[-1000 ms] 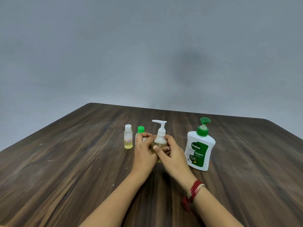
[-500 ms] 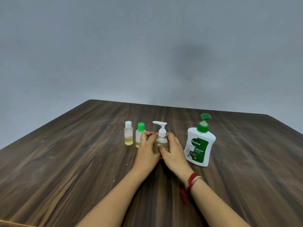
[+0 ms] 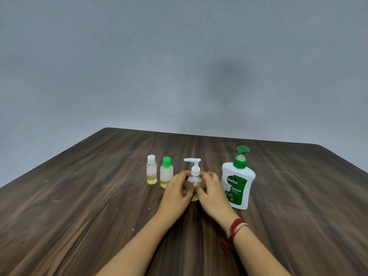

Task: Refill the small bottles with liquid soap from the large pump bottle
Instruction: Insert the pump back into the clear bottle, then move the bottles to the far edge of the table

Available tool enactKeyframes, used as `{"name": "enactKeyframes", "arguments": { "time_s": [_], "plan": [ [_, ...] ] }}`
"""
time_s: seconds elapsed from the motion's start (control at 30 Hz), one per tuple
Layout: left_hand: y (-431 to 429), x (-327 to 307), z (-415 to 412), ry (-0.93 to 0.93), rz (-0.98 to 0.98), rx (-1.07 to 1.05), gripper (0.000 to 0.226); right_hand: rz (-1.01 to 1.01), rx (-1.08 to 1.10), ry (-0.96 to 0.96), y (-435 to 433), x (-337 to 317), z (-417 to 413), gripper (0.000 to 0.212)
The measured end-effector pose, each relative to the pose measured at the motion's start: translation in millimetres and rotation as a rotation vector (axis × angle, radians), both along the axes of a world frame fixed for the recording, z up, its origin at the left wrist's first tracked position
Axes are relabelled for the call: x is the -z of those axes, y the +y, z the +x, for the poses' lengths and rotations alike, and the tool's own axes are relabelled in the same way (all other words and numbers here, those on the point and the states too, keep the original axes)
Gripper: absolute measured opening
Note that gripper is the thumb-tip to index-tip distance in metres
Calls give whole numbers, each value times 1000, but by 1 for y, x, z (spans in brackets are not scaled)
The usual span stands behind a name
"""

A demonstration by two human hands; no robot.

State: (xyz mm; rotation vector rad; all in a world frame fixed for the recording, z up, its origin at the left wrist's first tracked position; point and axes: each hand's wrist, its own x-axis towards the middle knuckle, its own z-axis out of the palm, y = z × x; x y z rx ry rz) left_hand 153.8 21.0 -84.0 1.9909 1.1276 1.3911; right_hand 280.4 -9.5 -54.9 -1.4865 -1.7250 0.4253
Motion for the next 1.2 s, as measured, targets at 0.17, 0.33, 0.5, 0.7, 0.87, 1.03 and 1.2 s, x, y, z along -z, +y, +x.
{"name": "enactKeyframes", "arguments": {
  "time_s": [0.17, 0.33, 0.5, 0.7, 0.87, 1.03, 1.2],
  "plan": [
    [0, -1, 3, -11, -51, 29, 33, 28, 23, -51, -4, 0, 3, 36],
    [4, 3, -3, 18, -120, 36, 27, 31, 55, -89, -9, -4, 2, 40],
    [-8, -12, -8, -46, -115, 62, 45, 203, 71, -129, -32, -16, 3, 42],
    [-19, -22, -13, 102, -19, -132, 71, 448, 108, -7, -58, -48, 24, 14],
    [-26, -35, -14, 91, 237, -288, 43, 472, 187, 276, -66, -59, 51, 25],
    [-26, -37, -6, 41, 275, -290, 41, 423, 373, 364, -63, -49, 72, 32],
    [-25, -41, -10, -51, 269, -229, 42, 326, 411, 500, -56, -33, 87, 42]
  ]
}}
